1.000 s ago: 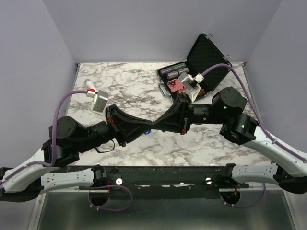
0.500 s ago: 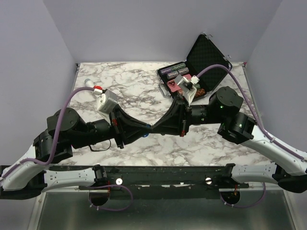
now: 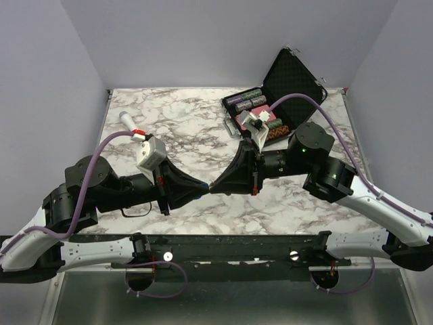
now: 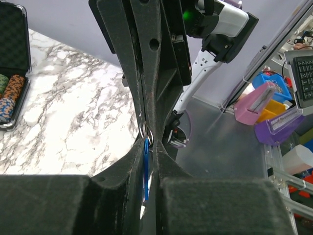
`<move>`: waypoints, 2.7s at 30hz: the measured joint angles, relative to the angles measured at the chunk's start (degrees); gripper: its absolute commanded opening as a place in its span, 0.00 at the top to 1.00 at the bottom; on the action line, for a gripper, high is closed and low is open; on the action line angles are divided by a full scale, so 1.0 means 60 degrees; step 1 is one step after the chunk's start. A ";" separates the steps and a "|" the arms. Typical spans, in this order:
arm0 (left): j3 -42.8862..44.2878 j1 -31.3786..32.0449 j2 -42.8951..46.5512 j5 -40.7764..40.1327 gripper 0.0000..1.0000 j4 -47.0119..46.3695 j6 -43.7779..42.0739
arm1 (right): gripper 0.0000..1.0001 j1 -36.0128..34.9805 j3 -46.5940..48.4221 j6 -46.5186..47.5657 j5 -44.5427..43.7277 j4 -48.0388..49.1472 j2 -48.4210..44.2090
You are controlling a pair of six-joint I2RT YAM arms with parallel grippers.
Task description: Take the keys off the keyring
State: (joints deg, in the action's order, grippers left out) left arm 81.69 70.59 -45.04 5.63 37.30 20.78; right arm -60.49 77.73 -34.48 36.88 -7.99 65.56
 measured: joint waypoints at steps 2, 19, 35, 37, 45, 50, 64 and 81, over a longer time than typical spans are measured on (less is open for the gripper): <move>-0.0033 0.0000 0.0044 0.0029 0.49 0.0022 -0.0004 | 0.99 0.0000 0.0000 -0.0011 0.0004 0.0051 -0.0007; -0.1078 0.0000 0.0816 -0.0852 0.11 -0.1399 0.0783 | 0.99 0.0000 0.0000 -0.0033 -0.0222 0.0295 -0.0171; -0.2878 0.0000 0.1184 -0.2659 0.41 -0.5198 0.2616 | 0.99 0.0000 -0.0164 -0.0080 -0.0892 0.1304 -0.0419; -0.2743 0.0000 0.0954 -0.2656 0.47 -0.5271 0.2626 | 0.99 0.0000 -0.0168 -0.0076 -0.0940 0.1315 -0.0426; -0.2495 0.0000 0.0641 -0.2641 0.55 -0.5366 0.2663 | 0.99 0.0000 -0.0171 -0.0066 -0.1096 0.1311 -0.0590; -0.2459 0.0004 0.0659 -0.2637 0.55 -0.5351 0.2674 | 0.99 0.0000 -0.0182 -0.0058 -0.1173 0.1311 -0.0619; -0.2452 0.0138 0.0579 -0.2481 0.70 -0.5344 0.2838 | 0.99 0.0000 -0.0182 0.0025 -0.1246 0.1311 -0.0616; -0.1570 0.0259 0.0331 -0.2047 1.00 -0.4036 0.2503 | 0.99 0.0000 0.0124 0.0262 -0.1293 0.0550 -0.0401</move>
State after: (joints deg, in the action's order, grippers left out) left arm 72.27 72.14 -43.05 -6.66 13.08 35.79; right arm -60.49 78.48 -32.91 29.12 -4.69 63.16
